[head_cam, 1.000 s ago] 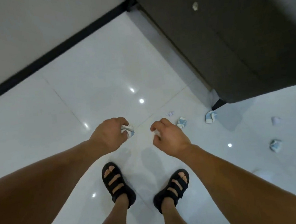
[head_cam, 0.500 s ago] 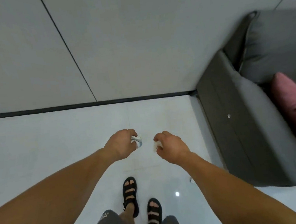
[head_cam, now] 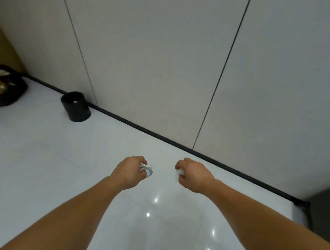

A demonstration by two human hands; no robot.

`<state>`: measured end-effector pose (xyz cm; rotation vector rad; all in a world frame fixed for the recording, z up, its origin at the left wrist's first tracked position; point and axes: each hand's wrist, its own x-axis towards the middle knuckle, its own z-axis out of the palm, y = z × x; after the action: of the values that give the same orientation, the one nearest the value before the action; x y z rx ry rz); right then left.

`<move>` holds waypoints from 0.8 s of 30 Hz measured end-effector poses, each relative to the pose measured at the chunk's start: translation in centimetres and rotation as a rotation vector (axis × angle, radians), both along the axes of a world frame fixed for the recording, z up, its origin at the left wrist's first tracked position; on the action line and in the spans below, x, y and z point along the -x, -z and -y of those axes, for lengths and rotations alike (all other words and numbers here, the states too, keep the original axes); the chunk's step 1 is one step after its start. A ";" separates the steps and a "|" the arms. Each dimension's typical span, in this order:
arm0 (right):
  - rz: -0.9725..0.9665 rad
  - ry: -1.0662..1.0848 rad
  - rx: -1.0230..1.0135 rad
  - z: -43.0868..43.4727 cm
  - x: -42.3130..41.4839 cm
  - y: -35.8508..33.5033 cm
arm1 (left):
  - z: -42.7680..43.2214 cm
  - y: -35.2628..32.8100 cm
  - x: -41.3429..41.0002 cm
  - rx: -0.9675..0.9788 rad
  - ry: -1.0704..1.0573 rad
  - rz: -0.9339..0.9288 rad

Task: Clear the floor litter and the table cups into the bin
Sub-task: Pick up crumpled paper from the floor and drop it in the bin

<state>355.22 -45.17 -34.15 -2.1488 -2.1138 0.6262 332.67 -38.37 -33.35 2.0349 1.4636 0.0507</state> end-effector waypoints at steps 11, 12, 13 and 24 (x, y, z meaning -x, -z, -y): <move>-0.112 -0.234 -0.074 -16.0 26.9 -2.1 | -9.3 -2.7 25.2 -0.054 -0.280 -0.055; -0.112 -0.251 -0.071 -17.2 28.1 -2.2 | -10.1 -2.6 26.4 -0.048 -0.294 -0.055; -0.112 -0.261 -0.070 -18.4 29.2 -2.1 | -11.0 -2.4 27.5 -0.042 -0.311 -0.053; -0.150 -0.357 -0.008 -37.7 37.4 0.9 | -27.0 -2.0 37.5 -0.041 -0.509 -0.061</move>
<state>317.80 -7.49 -35.05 -1.6687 -2.4245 0.7755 295.12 -11.39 -31.36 1.6567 1.9987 0.2303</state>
